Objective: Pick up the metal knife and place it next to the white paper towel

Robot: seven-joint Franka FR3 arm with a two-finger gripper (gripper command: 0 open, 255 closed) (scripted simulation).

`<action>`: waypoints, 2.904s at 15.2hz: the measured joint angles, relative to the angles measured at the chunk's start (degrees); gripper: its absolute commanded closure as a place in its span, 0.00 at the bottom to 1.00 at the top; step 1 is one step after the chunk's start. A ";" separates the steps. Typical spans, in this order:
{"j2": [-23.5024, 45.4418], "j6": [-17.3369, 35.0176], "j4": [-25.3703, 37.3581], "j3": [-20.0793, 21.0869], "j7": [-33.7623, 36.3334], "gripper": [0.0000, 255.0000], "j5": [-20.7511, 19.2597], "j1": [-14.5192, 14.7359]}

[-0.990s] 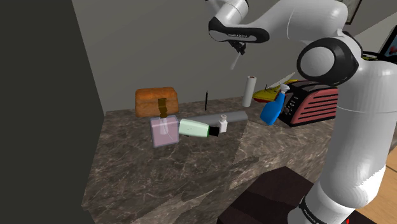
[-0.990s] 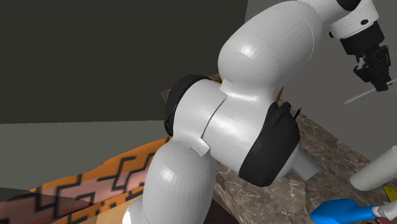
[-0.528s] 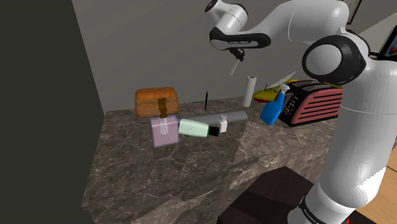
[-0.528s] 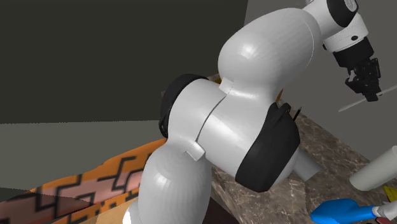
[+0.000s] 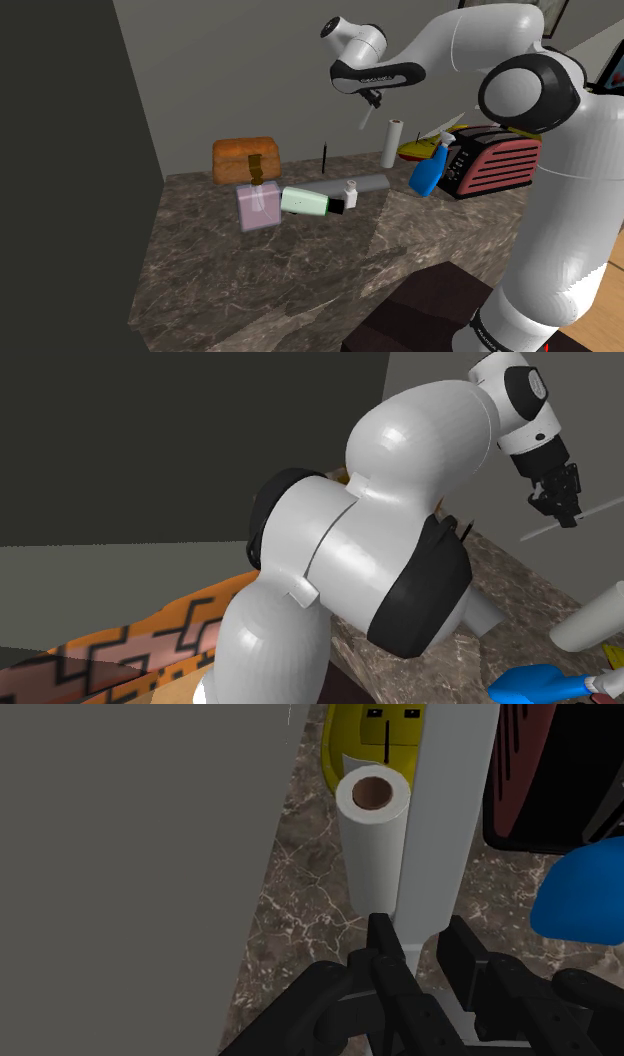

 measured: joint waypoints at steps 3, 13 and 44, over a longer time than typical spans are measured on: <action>-0.23 1.52 -2.25 -0.06 1.36 1.00 -0.18 -0.17; 0.11 6.51 -8.79 -0.27 6.20 1.00 -1.08 -0.57; 4.37 15.80 -17.91 -0.87 16.37 0.00 -4.27 -1.00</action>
